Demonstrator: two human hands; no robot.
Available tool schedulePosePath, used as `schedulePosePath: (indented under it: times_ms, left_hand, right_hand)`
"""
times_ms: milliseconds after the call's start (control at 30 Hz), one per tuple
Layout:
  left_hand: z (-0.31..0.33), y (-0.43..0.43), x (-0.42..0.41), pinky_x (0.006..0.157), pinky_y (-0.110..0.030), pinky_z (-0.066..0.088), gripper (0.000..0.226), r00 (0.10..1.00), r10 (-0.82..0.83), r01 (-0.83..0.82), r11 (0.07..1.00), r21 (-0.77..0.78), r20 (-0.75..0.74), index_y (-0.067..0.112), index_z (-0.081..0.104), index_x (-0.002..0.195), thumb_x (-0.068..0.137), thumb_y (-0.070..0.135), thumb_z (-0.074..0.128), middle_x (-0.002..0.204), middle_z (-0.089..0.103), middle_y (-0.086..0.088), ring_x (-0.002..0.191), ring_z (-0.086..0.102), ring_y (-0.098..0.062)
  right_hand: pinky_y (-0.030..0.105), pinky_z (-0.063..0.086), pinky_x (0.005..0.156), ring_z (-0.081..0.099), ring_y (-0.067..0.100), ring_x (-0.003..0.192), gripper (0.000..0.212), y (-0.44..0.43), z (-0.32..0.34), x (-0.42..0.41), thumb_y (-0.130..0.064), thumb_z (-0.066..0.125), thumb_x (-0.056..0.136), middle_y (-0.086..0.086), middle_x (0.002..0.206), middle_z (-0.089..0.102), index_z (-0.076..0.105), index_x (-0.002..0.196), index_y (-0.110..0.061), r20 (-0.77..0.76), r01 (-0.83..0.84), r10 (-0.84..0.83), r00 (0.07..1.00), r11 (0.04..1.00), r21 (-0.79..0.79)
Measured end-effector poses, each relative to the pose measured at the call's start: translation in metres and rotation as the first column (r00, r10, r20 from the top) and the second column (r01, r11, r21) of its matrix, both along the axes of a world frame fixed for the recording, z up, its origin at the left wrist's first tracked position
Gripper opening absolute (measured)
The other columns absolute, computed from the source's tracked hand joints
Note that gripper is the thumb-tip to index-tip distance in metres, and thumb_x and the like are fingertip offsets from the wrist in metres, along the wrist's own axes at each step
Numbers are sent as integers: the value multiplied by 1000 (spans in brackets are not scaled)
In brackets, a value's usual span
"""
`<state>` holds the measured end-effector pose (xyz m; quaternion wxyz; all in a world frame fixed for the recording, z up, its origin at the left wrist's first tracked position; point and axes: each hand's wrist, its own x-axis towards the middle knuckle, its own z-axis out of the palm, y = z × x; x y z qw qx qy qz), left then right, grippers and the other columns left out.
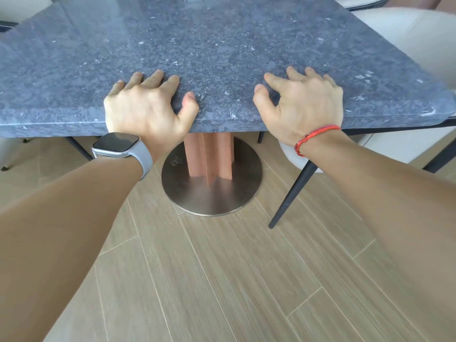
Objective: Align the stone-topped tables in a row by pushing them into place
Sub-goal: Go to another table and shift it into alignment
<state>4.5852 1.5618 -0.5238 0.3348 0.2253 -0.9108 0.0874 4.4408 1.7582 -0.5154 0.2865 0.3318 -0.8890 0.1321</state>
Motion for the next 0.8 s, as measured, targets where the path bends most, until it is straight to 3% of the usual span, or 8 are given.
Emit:
schedulePosePath:
  times_ms: [100,233,400,500,633,800]
  left_hand:
    - [1,-1,-1,79,-44,44,56,1000,-3,3,1000,-3,-8,14,69,104,97,53,29,95,67,-8,98,62,-38]
    - [2,-1,-1,78,-44,43,57,1000,-5,5,1000,-8,-4,15,69,105,97,54,28,95,67,-7,98,62,-37]
    - [1,-2,-2,77,-45,44,54,1000,-17,16,1000,-11,-16,15,69,103,98,53,31,93,67,-8,96,62,-39]
    - [1,-2,-2,76,-45,44,53,1000,-24,23,1000,-13,-21,14,68,99,98,53,31,90,65,-9,95,62,-39]
    - [1,-2,-2,74,-45,42,54,999,-35,34,999,-25,-26,13,67,98,97,53,32,89,64,-9,93,61,-40]
    - [-2,-5,-2,66,-39,29,53,998,-31,28,997,-75,-49,13,67,98,98,52,31,89,64,-9,91,60,-40]
  right_hand:
    - [47,43,87,59,41,98,65,0,-2,-1,-57,22,92,14,99,70,74,113,-23,-47,-9,8,999,1000,-21]
    - [45,44,86,61,41,101,66,0,-1,-1,-56,22,91,15,107,72,74,114,-22,-61,-21,20,998,999,-24]
    - [41,41,77,61,40,96,65,1,-2,-2,-55,22,91,14,100,71,75,106,-20,-96,-17,14,995,1000,-23]
    - [38,36,72,61,39,95,64,1,-3,-1,-54,22,91,12,100,72,75,106,-22,-104,-9,6,995,1000,-24]
    - [35,23,66,56,35,86,59,1,-1,0,-52,22,91,7,84,63,72,95,-20,-102,35,-35,994,999,3]
    - [35,21,65,55,34,84,59,2,-2,-2,-52,21,91,6,82,62,72,99,-22,-101,46,-45,994,999,6]
